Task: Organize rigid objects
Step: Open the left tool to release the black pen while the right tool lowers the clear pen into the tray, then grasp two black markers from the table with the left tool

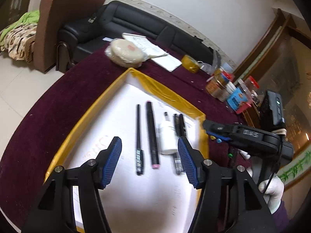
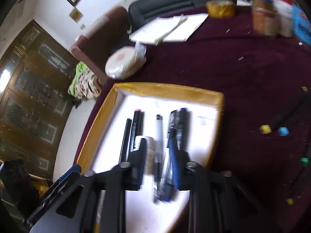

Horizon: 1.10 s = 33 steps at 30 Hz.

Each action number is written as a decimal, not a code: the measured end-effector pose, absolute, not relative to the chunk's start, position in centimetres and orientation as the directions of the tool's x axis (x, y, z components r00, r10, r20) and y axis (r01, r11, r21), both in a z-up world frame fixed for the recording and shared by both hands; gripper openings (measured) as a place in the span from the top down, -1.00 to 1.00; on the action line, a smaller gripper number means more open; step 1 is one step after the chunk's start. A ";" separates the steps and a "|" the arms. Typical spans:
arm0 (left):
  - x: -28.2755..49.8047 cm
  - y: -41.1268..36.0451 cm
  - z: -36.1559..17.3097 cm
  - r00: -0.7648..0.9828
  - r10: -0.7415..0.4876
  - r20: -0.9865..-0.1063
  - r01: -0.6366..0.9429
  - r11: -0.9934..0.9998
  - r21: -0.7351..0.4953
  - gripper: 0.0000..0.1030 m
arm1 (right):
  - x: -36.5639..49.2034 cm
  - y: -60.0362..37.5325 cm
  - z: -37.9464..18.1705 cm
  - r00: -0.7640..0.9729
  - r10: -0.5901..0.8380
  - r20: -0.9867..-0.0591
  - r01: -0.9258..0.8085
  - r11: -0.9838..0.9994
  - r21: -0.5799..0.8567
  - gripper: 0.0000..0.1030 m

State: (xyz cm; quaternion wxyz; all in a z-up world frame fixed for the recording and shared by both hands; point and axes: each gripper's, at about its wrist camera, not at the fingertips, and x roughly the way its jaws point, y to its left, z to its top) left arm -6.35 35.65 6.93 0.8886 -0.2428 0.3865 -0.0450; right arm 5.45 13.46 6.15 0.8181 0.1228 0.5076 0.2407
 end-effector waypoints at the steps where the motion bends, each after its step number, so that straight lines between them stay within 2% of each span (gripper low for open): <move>1: -6.4 35.2 7.1 0.698 -0.273 -0.662 -0.096 0.880 -0.465 -0.14 | 5.0 12.0 6.8 0.398 0.516 -0.758 -0.267 0.856 0.443 0.36; 5: -6.1 32.2 7.7 0.685 -0.314 -0.658 -0.033 0.888 -0.459 -0.14 | 2.7 4.5 8.3 0.533 0.458 -0.712 -0.199 0.885 0.420 -0.05; 13: -5.0 19.9 7.2 0.572 -0.418 -0.706 0.182 0.904 -0.388 -0.14 | -1.0 -11.6 4.2 0.635 0.273 -0.723 0.095 0.901 0.423 -0.04; 17: -4.1 12.8 5.9 0.505 -0.425 -0.751 0.281 0.904 -0.323 -0.14 | -2.2 -15.8 2.1 0.652 0.256 -0.713 0.150 0.879 0.453 -0.04; 25: 0.4 0.9 3.0 0.526 -0.296 -0.797 0.437 0.899 -0.046 -0.13 | -3.2 -19.0 0.2 0.711 0.293 -0.639 0.137 0.834 0.534 -0.04; 28: 2.0 -1.2 0.9 0.499 -0.240 -0.832 0.451 0.892 0.013 -0.15 | -3.6 -19.9 0.0 0.722 0.320 -0.614 0.139 0.801 0.582 -0.04; 29: 1.9 -0.8 1.1 0.517 -0.257 -0.816 0.443 0.897 -0.002 -0.07 | -3.6 -20.1 0.0 0.723 0.330 -0.607 0.137 0.793 0.594 -0.04; 31: 1.8 -0.2 1.4 0.503 -0.266 -0.822 0.425 0.904 -0.033 0.35 | -3.7 -20.3 -0.2 0.725 0.348 -0.594 0.132 0.776 0.617 -0.04; 33: 1.1 0.7 1.8 0.456 -0.318 -0.831 0.430 0.896 -0.107 0.48 | -3.7 -20.5 -0.4 0.726 0.357 -0.588 0.130 0.768 0.627 -0.05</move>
